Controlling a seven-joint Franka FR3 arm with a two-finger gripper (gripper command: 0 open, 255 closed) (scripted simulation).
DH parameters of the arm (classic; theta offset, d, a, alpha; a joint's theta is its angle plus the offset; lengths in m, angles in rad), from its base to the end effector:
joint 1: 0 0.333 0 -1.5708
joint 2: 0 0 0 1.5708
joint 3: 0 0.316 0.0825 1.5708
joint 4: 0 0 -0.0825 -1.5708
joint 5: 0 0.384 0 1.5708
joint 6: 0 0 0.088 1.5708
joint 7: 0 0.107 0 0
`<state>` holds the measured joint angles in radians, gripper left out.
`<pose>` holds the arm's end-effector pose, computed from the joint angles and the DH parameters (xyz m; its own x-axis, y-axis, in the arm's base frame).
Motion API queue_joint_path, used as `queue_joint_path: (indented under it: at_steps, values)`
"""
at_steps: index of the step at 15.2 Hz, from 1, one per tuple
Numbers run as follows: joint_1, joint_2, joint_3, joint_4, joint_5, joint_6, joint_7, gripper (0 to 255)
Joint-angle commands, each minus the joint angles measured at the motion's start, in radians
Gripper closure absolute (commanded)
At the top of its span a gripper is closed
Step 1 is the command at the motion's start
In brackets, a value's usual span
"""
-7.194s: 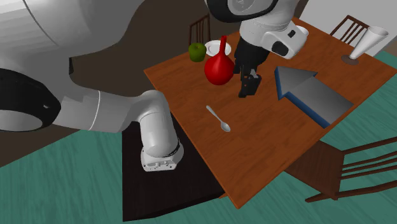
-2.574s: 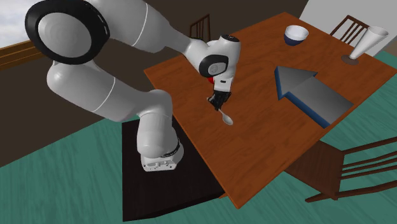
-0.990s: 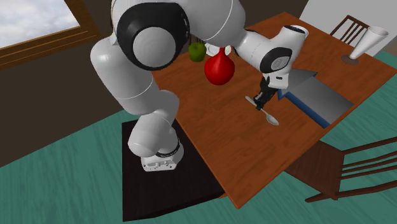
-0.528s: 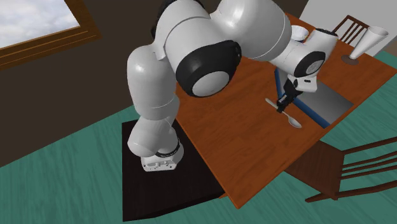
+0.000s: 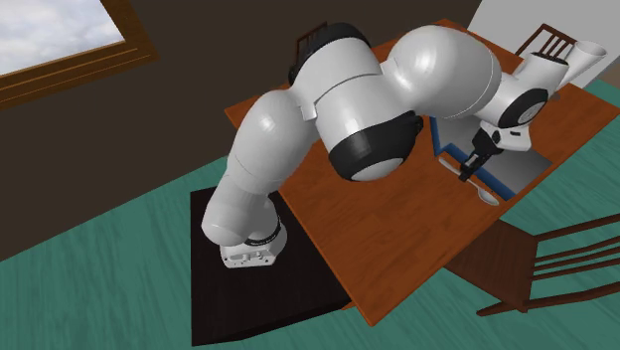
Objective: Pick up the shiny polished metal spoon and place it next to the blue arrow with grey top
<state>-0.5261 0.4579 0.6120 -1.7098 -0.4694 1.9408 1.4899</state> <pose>0.6440 -0.0141 0.3536 0.3368 -0.9310 0.1410 -0.9368 -0.3162 0.1500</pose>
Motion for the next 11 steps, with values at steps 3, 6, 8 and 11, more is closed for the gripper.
queue_joint_path:
  at_steps: [3, 6, 8, 11]
  values:
    - [0.011, 0.037, -0.013, -0.001, -0.024, 0.031, 0.017, 255]
    - [0.015, 0.057, -0.021, -0.014, -0.039, 0.059, 0.03, 255]
    - [0.019, 0.071, -0.027, -0.021, -0.05, 0.077, 0.038, 255]
    - [0.024, 0.093, -0.037, -0.03, -0.066, 0.103, 0.052, 255]
